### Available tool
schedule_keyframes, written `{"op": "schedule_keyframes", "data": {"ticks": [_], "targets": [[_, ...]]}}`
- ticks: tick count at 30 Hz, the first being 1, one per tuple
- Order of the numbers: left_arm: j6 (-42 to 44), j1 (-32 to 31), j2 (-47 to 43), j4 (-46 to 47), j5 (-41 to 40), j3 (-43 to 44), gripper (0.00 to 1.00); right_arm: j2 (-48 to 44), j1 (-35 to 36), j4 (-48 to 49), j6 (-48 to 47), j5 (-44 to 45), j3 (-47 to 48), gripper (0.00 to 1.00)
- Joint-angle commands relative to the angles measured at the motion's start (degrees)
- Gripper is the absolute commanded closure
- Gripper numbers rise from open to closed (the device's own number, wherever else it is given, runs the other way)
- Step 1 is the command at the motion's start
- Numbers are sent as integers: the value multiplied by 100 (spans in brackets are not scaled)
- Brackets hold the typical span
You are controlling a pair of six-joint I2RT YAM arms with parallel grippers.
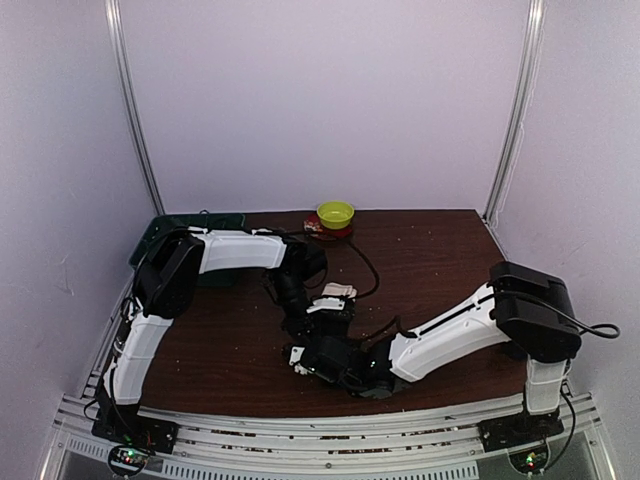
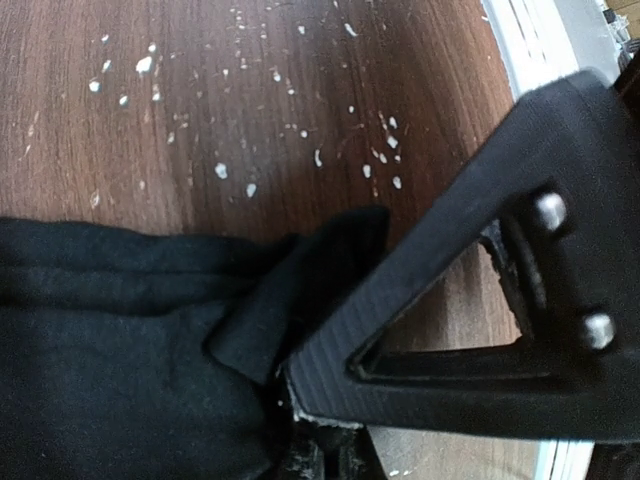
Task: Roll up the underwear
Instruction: Roll the underwear at the center of the board.
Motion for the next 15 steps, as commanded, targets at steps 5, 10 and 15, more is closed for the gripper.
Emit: {"op": "schedule_keyframes", "data": {"ticks": [5, 10, 15], "targets": [[184, 9, -287, 327, -135, -299, 90, 106, -444, -689, 639, -1171, 47, 98], [321, 54, -907, 648, -172, -732, 59, -50, -557, -959, 872, -2061, 75, 100], [488, 313, -1822, 1261, -118, -1451, 36, -232, -789, -1226, 1146, -3004, 77, 100]]}}
